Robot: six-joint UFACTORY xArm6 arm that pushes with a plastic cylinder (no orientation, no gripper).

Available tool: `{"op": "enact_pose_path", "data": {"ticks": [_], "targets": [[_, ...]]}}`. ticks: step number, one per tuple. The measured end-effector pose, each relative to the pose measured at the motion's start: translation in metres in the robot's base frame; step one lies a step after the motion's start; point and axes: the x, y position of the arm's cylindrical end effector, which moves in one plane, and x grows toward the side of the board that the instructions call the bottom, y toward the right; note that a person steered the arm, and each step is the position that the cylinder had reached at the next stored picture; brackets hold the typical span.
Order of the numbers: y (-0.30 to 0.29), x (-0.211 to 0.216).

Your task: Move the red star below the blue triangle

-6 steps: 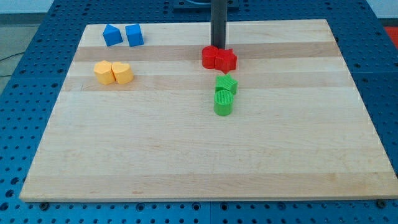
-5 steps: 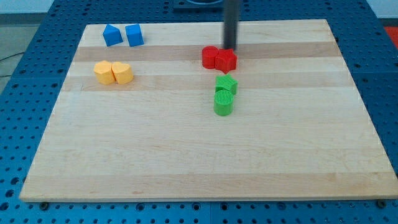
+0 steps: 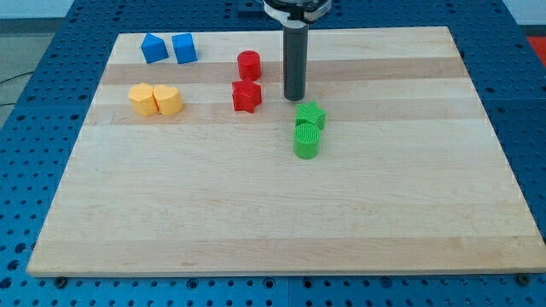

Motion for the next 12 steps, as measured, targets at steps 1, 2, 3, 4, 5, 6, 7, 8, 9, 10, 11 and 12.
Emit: {"op": "enact_pose_path", "data": {"ticks": [1, 2, 3, 4, 5, 6, 7, 8, 9, 10, 11, 12], "targets": [[-0.066, 0.016], [-0.094, 0.032], [-0.143, 0.02], [-0.154, 0.016], [-0.154, 0.017], [-0.154, 0.021], [-0.154, 0.021], [-0.114, 0.02], [-0.11, -0.005], [-0.107, -0.026], [-0.14, -0.031], [-0.18, -0.031]]}}
